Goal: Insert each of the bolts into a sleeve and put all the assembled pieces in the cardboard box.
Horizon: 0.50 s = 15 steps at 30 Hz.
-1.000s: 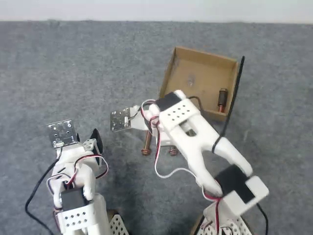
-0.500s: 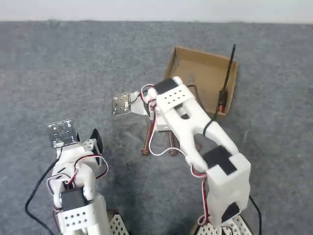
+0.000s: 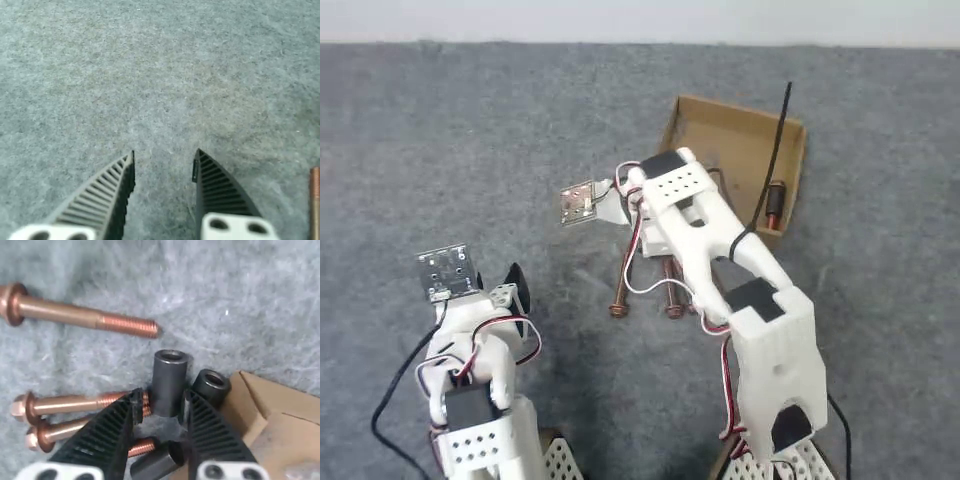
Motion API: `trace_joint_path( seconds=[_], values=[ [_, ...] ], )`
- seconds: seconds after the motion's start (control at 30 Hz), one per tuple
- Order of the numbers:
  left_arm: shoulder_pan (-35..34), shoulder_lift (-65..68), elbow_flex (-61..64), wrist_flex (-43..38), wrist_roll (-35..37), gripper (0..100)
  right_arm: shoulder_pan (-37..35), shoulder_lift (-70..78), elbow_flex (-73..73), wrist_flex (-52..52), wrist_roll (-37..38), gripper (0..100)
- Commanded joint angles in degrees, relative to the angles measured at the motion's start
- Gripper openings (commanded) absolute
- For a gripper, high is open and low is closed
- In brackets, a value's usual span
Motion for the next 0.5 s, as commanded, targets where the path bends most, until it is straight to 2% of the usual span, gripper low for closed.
trace_joint_path(
  seconds=[0.0,0.37,0.47],
  values=[
    [-0.3,-1.3,-0.4,-1.1,-1.0,18,2.0,0.7,-3.1,-0.1,2.1,11.5],
    [-0.3,-1.3,-0.4,-1.1,-1.0,18,2.0,4.6,-3.1,-3.4,2.3,10.8],
    [-0.3,-1.3,-0.4,-1.1,-1.0,18,2.1,6.6,-3.1,-4.6,2.3,3.6]
  ],
)
